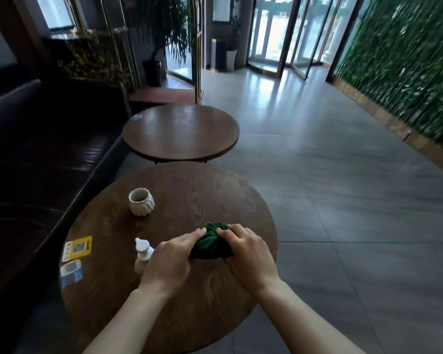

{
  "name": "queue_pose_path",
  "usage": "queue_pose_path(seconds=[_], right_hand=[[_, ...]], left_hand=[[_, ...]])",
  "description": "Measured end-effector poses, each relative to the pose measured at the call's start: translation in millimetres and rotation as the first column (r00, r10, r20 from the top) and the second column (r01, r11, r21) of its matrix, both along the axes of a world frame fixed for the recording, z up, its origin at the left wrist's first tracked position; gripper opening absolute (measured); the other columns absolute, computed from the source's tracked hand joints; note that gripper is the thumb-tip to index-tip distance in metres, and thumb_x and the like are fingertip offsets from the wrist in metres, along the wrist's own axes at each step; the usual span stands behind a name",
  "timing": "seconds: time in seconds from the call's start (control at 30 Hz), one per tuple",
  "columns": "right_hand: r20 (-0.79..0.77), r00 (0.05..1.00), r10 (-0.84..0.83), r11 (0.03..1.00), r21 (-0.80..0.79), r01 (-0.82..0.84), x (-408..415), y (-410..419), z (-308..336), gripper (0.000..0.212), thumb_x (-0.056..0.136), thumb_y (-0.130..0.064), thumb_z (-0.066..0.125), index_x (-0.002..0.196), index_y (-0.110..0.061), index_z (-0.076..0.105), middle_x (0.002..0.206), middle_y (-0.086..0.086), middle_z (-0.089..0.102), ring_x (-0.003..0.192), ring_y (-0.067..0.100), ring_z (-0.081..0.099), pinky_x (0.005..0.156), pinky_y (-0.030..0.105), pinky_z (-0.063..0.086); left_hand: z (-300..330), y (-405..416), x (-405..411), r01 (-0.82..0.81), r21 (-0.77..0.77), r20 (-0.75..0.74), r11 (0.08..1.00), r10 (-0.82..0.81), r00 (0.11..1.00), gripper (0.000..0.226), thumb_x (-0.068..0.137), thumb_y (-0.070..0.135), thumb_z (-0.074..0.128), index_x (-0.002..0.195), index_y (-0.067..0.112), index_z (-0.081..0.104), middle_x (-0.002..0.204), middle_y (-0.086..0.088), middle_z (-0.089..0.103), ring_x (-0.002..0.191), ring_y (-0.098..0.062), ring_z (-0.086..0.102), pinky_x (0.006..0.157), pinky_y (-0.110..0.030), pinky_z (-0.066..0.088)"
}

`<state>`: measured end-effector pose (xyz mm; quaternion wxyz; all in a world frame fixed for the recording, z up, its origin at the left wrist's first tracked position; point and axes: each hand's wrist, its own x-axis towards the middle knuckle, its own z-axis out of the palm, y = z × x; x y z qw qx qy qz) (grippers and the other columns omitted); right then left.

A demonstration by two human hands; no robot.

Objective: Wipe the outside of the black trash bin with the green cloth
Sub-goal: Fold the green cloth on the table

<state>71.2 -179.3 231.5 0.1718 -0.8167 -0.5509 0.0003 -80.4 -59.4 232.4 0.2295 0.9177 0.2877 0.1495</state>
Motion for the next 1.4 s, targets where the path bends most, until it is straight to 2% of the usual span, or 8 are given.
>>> queue_pose_path(seconds=[0.2, 0.43, 0.7, 0.83, 1.0, 1.13, 1.4], right_hand=[[0.057, 0.998, -0.022, 0.997, 0.076, 0.017, -36, -30, 79, 0.049, 0.095, -0.020, 0.070, 0.142, -0.023, 0.059, 0.136, -0.001, 0.062, 0.117, 0.022, 0.062, 0.090, 0.038, 0.058], [0.112, 0.993, -0.024, 0.992, 0.124, 0.010, -66, -69, 142, 0.050, 0.095, -0.020, 0.069, 0.143, -0.021, 0.058, 0.139, 0.002, 0.060, 0.118, 0.025, 0.061, 0.093, 0.042, 0.057], [0.150, 0.989, 0.015, 0.986, 0.163, -0.040, -80, -126, 185, 0.051, 0.093, -0.022, 0.068, 0.143, -0.023, 0.056, 0.134, 0.002, 0.059, 0.117, 0.028, 0.060, 0.092, 0.042, 0.054], [0.150, 0.988, 0.042, 0.982, 0.178, -0.068, -87, -169, 200, 0.049, 0.092, -0.024, 0.067, 0.140, -0.022, 0.057, 0.129, 0.002, 0.060, 0.113, 0.028, 0.060, 0.090, 0.043, 0.054], [0.120, 0.991, 0.061, 0.980, 0.183, -0.083, -96, -226, 205, 0.046, 0.086, -0.028, 0.069, 0.131, -0.021, 0.061, 0.125, 0.002, 0.061, 0.109, 0.028, 0.061, 0.085, 0.045, 0.056], [0.121, 0.989, 0.083, 0.978, 0.183, -0.105, -106, -262, 203, 0.041, 0.085, -0.027, 0.069, 0.125, -0.020, 0.063, 0.122, 0.002, 0.061, 0.106, 0.027, 0.062, 0.081, 0.044, 0.057], [0.105, 0.991, 0.086, 0.986, 0.136, -0.100, -125, -303, 198, 0.040, 0.089, -0.026, 0.065, 0.129, -0.022, 0.059, 0.125, -0.001, 0.056, 0.110, 0.023, 0.059, 0.084, 0.042, 0.056]], left_hand=[[80, -26, -34, 0.030, 0.088, 0.071, 0.996, -0.036, 0.997, 0.066, 0.086, 0.000, 0.064, 0.143, 0.032, 0.055, 0.140, 0.012, 0.062, 0.127, -0.014, 0.061, 0.106, -0.031, 0.048], [139, -60, -59, 0.050, 0.181, 0.112, 0.982, -0.071, 0.991, 0.065, 0.087, 0.003, 0.063, 0.144, 0.033, 0.053, 0.141, 0.013, 0.061, 0.128, -0.013, 0.060, 0.105, -0.031, 0.049], [186, -121, -82, 0.015, 0.302, 0.154, 0.953, -0.065, 0.986, 0.058, 0.080, 0.007, 0.072, 0.132, 0.030, 0.064, 0.128, 0.013, 0.070, 0.116, -0.014, 0.068, 0.093, -0.028, 0.054], [206, -171, -92, -0.010, 0.326, 0.157, 0.945, -0.043, 0.987, 0.058, 0.075, 0.003, 0.073, 0.126, 0.029, 0.067, 0.122, 0.013, 0.072, 0.110, -0.015, 0.069, 0.090, -0.024, 0.050], [216, -235, -104, -0.006, 0.352, 0.149, 0.936, -0.050, 0.988, 0.056, 0.074, -0.001, 0.073, 0.124, 0.025, 0.069, 0.117, 0.007, 0.073, 0.108, -0.020, 0.070, 0.089, -0.033, 0.057], [214, -274, -116, -0.012, 0.352, 0.115, 0.936, -0.030, 0.993, 0.054, 0.081, 0.005, 0.065, 0.130, 0.029, 0.063, 0.125, 0.012, 0.068, 0.118, -0.015, 0.064, 0.094, -0.036, 0.054], [207, -314, -134, 0.003, 0.373, 0.056, 0.928, -0.026, 0.998, 0.049, 0.087, 0.017, 0.059, 0.133, 0.033, 0.057, 0.126, 0.016, 0.063, 0.119, -0.011, 0.061, 0.090, -0.042, 0.054]])
